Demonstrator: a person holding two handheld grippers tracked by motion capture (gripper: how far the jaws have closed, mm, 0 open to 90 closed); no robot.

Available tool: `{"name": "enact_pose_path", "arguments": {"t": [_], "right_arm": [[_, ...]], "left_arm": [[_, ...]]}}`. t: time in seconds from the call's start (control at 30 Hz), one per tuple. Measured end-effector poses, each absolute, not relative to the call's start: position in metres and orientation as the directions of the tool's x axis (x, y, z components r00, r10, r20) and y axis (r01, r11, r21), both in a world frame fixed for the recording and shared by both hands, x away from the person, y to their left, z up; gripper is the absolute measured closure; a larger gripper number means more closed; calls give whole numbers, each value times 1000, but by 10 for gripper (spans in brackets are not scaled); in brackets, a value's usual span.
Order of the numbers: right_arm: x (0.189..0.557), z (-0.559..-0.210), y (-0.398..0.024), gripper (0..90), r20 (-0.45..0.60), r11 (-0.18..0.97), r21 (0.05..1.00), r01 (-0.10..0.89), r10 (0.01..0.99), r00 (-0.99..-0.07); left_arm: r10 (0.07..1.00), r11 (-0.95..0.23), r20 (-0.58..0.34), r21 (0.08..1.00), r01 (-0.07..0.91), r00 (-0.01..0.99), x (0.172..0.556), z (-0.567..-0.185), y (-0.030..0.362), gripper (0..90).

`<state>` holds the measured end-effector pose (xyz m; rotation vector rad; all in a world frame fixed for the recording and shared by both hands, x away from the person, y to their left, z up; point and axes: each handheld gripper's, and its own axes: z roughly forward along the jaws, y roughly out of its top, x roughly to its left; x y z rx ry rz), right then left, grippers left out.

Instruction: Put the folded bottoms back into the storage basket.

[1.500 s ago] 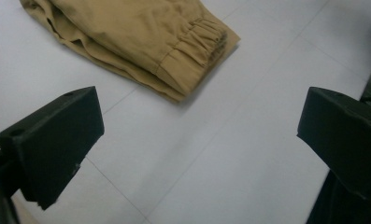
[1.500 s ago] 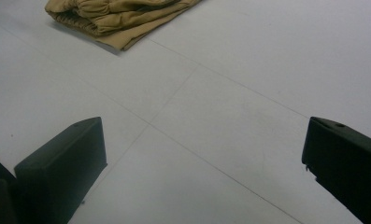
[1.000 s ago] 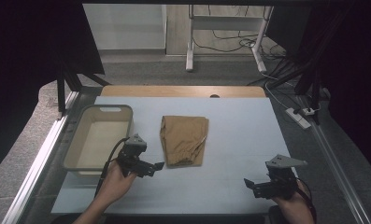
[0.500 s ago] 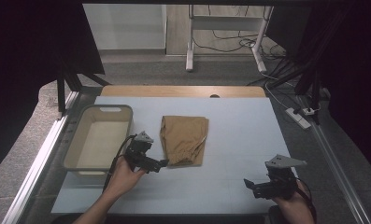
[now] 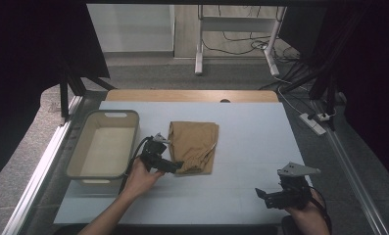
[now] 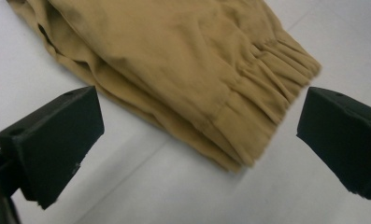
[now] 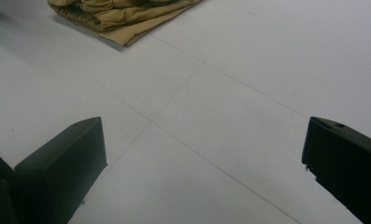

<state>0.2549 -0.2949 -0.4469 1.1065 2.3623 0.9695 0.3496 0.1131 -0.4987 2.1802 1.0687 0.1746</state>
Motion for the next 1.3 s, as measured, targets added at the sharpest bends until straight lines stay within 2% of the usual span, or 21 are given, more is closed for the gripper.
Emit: {"name": "enact_pose_path", "arguments": {"t": [0.23,0.57,0.7,0.97,1.07,1.13,1.27,1.3], "right_arm": [[255,-447,-295,0,-35,465,711,528,773,-634],[255,-447,-293,0,-45,478,707,521,766,-641],[255,-447,-293,0,-45,479,706,522,766,-642],[255,-448,-290,0,-70,509,690,514,754,-653],[255,-448,-290,0,-68,510,690,514,752,-656],[255,-448,-290,0,-64,508,692,514,751,-657],[255,-448,-290,0,-66,511,688,515,751,-658],[255,-448,-289,0,-66,512,689,514,750,-658]], "left_arm": [[758,-449,-131,605,657,639,358,-510,106,0],[769,-433,-177,562,704,614,361,-535,106,0],[766,-445,-155,573,688,624,358,-536,106,21],[746,-467,-174,552,691,643,352,-527,103,281],[730,-468,-211,539,700,650,351,-525,102,417],[724,-470,-225,532,705,653,352,-524,101,471],[710,-441,-302,514,736,636,353,-524,100,656],[708,-446,-302,509,736,638,353,-523,100,669]]}}
